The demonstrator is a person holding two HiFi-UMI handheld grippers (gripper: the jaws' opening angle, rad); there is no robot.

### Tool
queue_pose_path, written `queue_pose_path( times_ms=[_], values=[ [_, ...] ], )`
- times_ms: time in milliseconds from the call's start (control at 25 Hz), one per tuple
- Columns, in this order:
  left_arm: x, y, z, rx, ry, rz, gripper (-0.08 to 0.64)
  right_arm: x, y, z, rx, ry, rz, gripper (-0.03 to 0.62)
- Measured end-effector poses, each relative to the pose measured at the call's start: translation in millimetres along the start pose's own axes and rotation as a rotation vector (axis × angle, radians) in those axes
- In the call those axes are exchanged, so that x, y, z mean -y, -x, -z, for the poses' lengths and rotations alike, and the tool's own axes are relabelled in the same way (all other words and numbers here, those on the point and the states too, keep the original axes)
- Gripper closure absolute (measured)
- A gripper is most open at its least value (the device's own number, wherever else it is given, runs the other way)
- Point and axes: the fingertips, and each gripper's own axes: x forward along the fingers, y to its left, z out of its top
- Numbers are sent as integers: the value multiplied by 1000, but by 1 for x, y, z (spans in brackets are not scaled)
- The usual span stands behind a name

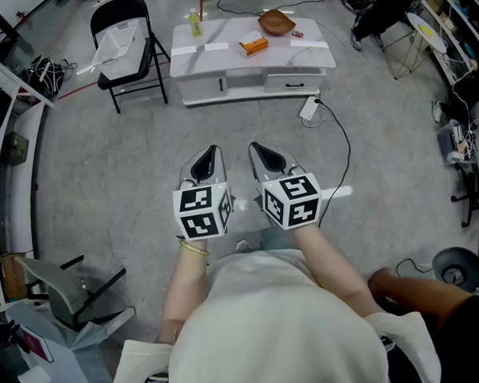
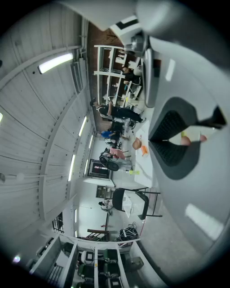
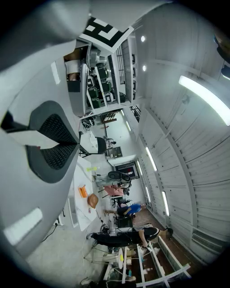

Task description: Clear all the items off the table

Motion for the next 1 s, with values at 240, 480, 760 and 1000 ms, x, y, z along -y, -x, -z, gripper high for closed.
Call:
queue_pose_path(
  times_ms=[240, 480, 760, 1000],
  values=[
    [4, 0, 3, -4, -8, 4, 551, -1, 2, 4, -5, 5, -3, 595],
    [4, 4, 3, -3, -16, 15, 551, -8, 6, 2, 9, -5, -14, 595],
    [4, 13, 7, -4, -28, 29, 551, -15, 13, 6, 17, -30, -2, 595],
    [8, 12, 6, -5, -22, 53, 551, -15, 17, 6, 13, -33, 4, 595]
  ],
)
